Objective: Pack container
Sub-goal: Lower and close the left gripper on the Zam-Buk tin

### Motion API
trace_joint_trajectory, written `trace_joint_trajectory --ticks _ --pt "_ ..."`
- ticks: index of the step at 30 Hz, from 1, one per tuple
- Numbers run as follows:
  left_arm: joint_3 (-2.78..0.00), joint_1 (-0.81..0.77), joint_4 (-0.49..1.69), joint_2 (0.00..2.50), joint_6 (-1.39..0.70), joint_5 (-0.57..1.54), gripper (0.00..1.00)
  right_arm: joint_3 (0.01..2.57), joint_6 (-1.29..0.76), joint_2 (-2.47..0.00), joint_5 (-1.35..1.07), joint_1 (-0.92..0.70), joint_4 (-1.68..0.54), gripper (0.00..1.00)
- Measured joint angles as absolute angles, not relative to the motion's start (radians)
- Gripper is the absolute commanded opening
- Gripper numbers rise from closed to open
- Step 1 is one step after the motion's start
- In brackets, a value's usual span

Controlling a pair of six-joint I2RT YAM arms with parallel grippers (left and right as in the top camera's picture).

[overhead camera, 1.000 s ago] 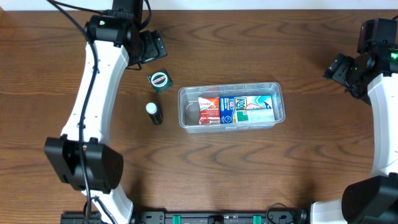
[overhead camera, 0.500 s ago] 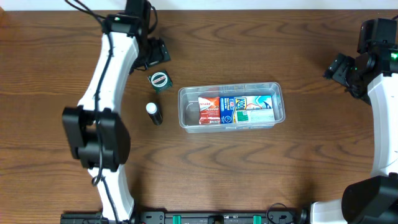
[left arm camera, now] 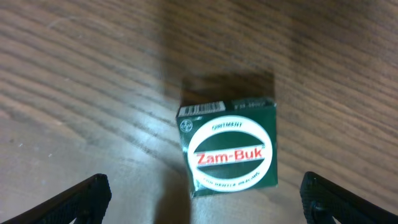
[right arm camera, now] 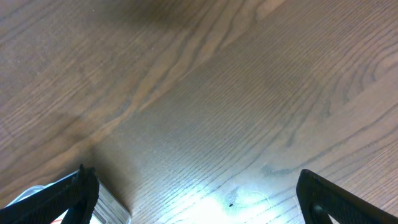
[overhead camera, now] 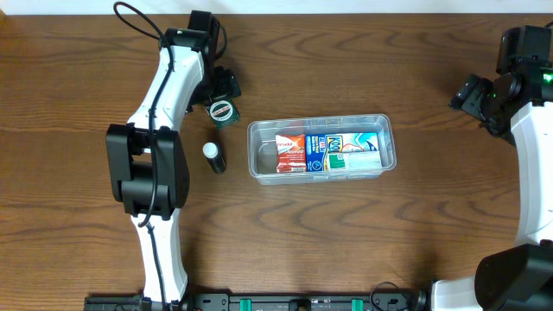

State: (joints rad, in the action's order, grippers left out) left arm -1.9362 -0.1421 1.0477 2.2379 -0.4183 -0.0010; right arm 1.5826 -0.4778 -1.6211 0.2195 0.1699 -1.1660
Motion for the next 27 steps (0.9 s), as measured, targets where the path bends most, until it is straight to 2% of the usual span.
trace_joint_trajectory --ticks 15,27 --pt "-1.936 -0.197 1.024 2.364 -0.384 -0.001 0.98 1.583 -0.478 -1.621 0.22 0.17 -1.166 0.99" --pt "-1.936 -0.197 1.041 2.368 -0.357 -0.046 0.98 1.583 -0.478 -1.621 0.22 0.17 -1.166 0.99"
